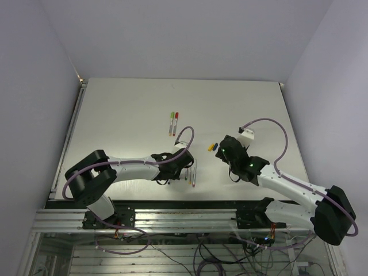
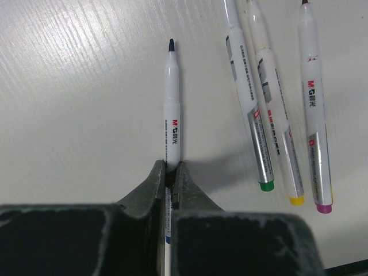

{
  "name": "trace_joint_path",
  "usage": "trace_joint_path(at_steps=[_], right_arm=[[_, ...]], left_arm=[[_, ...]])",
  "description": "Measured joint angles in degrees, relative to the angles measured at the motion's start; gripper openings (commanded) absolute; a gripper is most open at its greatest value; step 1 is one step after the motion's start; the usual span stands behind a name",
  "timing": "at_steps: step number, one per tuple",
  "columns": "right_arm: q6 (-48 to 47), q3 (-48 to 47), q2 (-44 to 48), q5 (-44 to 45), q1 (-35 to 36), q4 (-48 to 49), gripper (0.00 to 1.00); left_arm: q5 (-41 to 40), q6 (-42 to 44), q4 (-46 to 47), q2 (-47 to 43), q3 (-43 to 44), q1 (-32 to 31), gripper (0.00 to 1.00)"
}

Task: Insert the pens into the pen caps

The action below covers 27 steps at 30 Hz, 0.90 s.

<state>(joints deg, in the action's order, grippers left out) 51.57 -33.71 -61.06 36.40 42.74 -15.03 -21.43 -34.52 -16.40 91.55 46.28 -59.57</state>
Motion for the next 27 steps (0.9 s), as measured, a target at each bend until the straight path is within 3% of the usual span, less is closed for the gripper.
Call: trace_joint_path(at_steps=[5,15,27], right_arm=[[-1.5,-3.2,-6.4,0.0,0.0,-1.1,0.43],[-6.4,-9.8,-19.5,-1.4,-2.8,0.9,0.4],[-11.1,-12.6,-28.0,-7.8,-7.0,6.7,0.33]], left_arm=[[-0.3,0.1,0.3,-0.5,-0.2,0.0,0.07],[0.2,0.7,2.2,-4.2,-0.4,1.4,0.07],[5.1,0.6,6.7,-13.9,-8.2,9.7,0.07]])
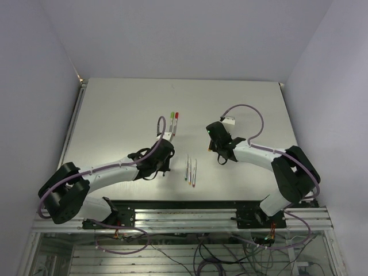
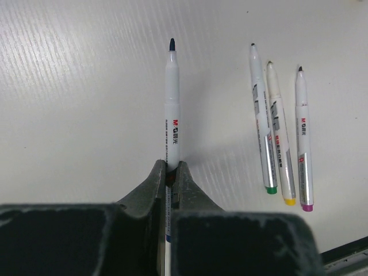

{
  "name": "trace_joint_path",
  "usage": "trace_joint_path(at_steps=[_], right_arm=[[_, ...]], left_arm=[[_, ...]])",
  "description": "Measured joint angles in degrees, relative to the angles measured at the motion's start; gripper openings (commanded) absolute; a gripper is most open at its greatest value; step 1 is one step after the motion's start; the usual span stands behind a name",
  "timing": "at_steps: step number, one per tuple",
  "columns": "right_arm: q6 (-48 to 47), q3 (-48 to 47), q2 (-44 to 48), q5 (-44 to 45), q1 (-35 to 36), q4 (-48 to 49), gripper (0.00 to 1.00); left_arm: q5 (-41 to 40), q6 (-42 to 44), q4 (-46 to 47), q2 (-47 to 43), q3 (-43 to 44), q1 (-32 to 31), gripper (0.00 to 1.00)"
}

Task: Insert the pens into the pen caps

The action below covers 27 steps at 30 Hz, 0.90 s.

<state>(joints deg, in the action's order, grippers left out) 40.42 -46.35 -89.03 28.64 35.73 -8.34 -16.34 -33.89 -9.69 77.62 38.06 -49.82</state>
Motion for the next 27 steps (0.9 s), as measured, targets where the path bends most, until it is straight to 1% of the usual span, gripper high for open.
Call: trace_joint_path(at_steps=[4,10,27], right_arm=[[-0.6,-1.5,-3.3,-0.9,0.0,0.4,0.33],[-0.6,-2.5,-5.3,-0.9,-0.2,0.6,0.32],[-0.6,-2.8,-8.2,-1.0,-2.2,1.5,0.29]], left_arm=[[1.0,0.3,0.6,-1.5,-0.4,0.7,0.07],[2.0,0.7,0.9,-1.9,-0.4,1.2,0.07],[3.6,0.7,1.3,-1.4,-0.4,1.7,0.07]])
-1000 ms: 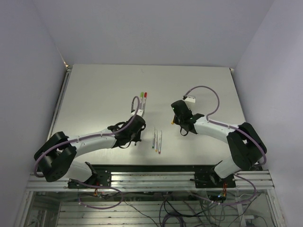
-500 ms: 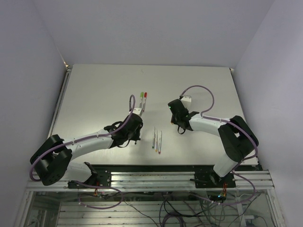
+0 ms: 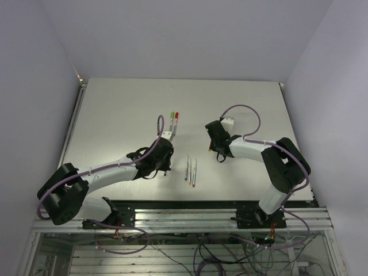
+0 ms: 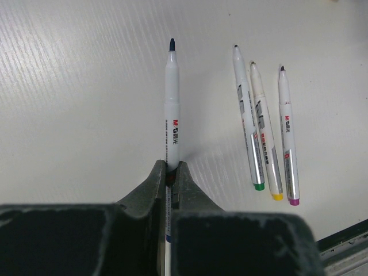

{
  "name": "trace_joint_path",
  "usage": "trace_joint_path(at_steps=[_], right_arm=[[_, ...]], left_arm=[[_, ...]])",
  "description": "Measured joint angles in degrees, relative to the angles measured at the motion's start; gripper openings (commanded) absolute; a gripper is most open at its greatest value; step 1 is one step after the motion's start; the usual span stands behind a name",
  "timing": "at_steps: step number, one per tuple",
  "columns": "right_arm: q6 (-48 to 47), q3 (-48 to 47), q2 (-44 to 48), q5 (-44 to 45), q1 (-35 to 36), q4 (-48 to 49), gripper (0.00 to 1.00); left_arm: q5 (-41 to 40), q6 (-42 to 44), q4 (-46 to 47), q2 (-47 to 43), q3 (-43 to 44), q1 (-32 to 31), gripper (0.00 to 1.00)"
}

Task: Insert the pens into the pen caps

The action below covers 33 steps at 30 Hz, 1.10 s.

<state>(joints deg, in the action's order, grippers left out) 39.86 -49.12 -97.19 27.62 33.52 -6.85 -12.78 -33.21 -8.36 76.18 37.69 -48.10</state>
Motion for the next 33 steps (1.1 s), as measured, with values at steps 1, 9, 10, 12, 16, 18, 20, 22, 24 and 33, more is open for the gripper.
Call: trace_joint_path(at_steps=[1,9,10,12,16,18,20,22,24,33], right_arm=[[0.0,0.0,-0.2,0.0,-0.1,0.1,0.29],[0.0,0.0,-0.9,-0.3,-0.9,1.4,0.28],[0.0,0.0,-0.9,-0.3,-0.9,1.6,0.28],[0.0,0.0,-1.0,-0.4,-1.0,1.9,0.27],[0.0,0.0,-1.2,-0.5,-1.1,2.4,0.25],[0.0,0.0,-1.2,-0.7,-1.2,2.4,0.23],[0.1,0.0,-1.2,-1.1,-1.2,2.4,0.16],[0.4,0.1,-1.2,-1.4,-1.2,2.6,0.0],[0.6,0.3,-1.2,-1.6,-1.2,2.9,0.0],[1.2,1.7,-0.3,-2.1,-1.3,5.0,0.0]], left_arm=[[0.0,0.0,0.0,0.0,0.0,0.0,0.07],[0.1,0.0,0.0,0.7,0.0,0.1,0.07],[0.2,0.0,0.0,0.8,0.0,0.2,0.07],[0.2,0.0,0.0,0.9,0.0,0.2,0.07],[0.4,0.0,0.0,1.1,0.0,0.3,0.07],[0.4,0.0,0.0,1.1,0.0,0.3,0.07],[0.4,0.0,0.0,1.1,0.0,0.3,0.07],[0.4,0.0,0.0,1.1,0.0,0.3,0.07],[0.4,0.0,0.0,1.1,0.0,0.3,0.07],[0.5,0.2,1.4,1.1,0.0,0.3,0.07]])
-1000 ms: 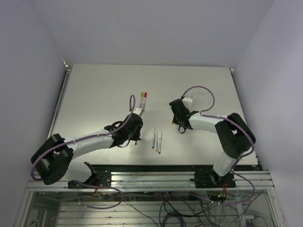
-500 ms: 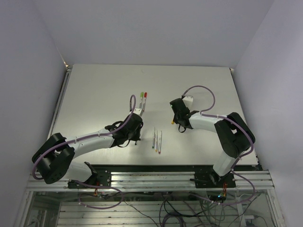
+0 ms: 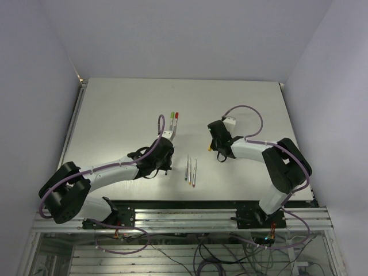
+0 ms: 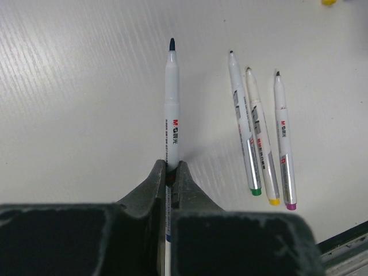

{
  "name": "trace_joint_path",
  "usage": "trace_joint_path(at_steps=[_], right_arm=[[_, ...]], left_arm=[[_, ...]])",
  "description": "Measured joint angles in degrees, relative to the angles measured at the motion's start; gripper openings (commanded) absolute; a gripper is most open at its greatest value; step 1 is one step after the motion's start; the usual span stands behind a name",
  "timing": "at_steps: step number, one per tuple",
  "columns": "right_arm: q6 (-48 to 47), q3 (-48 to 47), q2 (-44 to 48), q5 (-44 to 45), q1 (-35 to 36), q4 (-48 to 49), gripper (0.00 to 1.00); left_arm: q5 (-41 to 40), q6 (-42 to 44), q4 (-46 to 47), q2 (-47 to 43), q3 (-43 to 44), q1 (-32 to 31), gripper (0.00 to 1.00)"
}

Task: Insert the pens into the pen caps

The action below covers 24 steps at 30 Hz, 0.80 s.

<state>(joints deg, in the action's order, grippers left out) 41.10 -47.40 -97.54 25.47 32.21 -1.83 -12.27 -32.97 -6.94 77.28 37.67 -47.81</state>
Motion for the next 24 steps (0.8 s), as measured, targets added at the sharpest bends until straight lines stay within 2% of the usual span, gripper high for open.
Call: trace_joint_path(at_steps=[9,16,24], right_arm=[[-3.2,4.0,7.6,-1.2,0.0,-1.1,0.0],[-5.5,4.3,14.7,-2.3,0.0,2.3,0.0],[-8.1,12.3,24.0,-7.2,0.0,13.6,0.0]], left_arm=[[2.2,1.2,5.0,1.1,0.1,0.0,0.07],[4.8,1.5,8.3,2.4,0.2,0.1,0.07],[10.8,2.6,15.9,1.8,-0.1,0.1,0.07]])
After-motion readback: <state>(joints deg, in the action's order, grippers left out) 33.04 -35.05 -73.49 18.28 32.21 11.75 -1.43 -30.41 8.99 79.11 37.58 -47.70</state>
